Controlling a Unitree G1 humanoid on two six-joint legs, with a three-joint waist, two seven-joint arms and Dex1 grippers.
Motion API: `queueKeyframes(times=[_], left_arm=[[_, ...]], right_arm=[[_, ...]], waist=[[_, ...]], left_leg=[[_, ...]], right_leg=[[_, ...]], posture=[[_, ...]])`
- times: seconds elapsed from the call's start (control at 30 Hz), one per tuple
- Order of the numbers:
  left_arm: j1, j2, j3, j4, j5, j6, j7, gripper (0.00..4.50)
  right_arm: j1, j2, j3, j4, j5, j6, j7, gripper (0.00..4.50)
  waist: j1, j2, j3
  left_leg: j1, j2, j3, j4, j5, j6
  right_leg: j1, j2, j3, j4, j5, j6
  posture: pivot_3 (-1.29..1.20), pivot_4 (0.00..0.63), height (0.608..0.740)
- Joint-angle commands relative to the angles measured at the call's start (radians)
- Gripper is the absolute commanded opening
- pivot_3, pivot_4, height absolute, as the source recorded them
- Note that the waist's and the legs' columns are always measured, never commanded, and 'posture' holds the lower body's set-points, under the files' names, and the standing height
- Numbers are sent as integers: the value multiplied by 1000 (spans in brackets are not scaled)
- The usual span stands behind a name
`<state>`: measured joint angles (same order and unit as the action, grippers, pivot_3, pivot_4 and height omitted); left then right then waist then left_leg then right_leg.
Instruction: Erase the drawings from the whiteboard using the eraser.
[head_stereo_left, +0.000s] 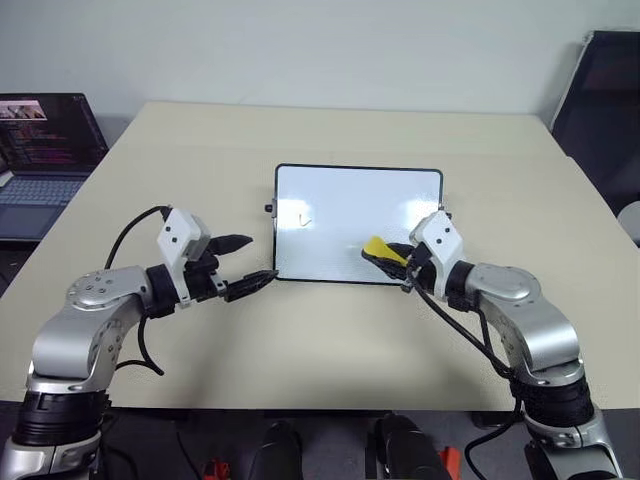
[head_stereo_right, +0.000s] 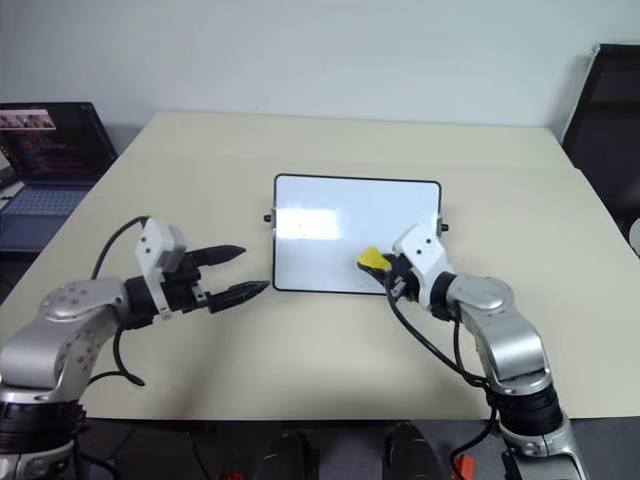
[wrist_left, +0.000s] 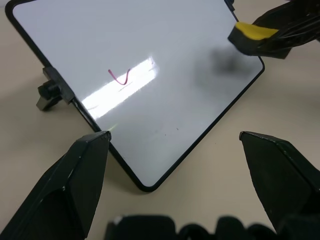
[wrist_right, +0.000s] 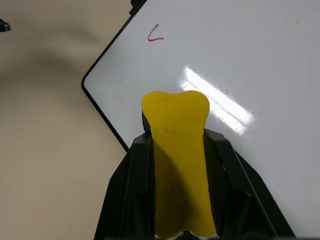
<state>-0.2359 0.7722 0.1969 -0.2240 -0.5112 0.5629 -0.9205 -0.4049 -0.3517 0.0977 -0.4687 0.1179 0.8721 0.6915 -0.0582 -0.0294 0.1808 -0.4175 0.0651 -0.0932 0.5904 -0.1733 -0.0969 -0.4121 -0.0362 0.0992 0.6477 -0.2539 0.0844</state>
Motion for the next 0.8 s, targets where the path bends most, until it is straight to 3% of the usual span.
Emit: queueKeyframes(times=[0.03, 0.23, 0.43, 0.57, 0.8], left_arm=[[18, 16, 47, -51, -24, 7, 15, 4500], [37, 13, 65, -69, -23, 16, 36, 4500], [48, 18, 66, -89, -23, 27, 46, 4500], [49, 67, 28, -71, 30, 6, 21, 4500], [-52, 86, -30, -8, 43, 16, -11, 4500]], right_arm=[[-11, 12, -3, -50, 44, 15, -31, 985], [-39, 25, 20, -35, 75, 11, -64, 985], [-57, -34, 88, 1, 43, -52, -62, 985], [-158, -86, 219, 115, -70, -183, -59, 985], [-398, -15, 345, 430, -226, -410, -82, 985]], waist=[[0, 0, 0], [0, 0, 0], [0, 0, 0], [-5, 0, 0], [-8, 0, 1]], left_leg=[[0, 0, 0, 0, 0, 0], [-1, 0, 0, 0, 0, 0], [-1, 0, 1, 0, 0, 0], [-1, 0, 1, 0, 0, 0], [-2, 0, 2, 0, 0, 0]], right_leg=[[0, 0, 0, 0, 0, 0], [0, 0, 0, 0, 0, 0], [0, 0, 0, -1, 0, 0], [-2, 0, 1, 0, 0, -1], [-3, 0, 1, 0, 1, 0]], posture=[[0, 150, 740], [0, 150, 740], [0, 150, 740], [0, 150, 740], [0, 150, 740]])
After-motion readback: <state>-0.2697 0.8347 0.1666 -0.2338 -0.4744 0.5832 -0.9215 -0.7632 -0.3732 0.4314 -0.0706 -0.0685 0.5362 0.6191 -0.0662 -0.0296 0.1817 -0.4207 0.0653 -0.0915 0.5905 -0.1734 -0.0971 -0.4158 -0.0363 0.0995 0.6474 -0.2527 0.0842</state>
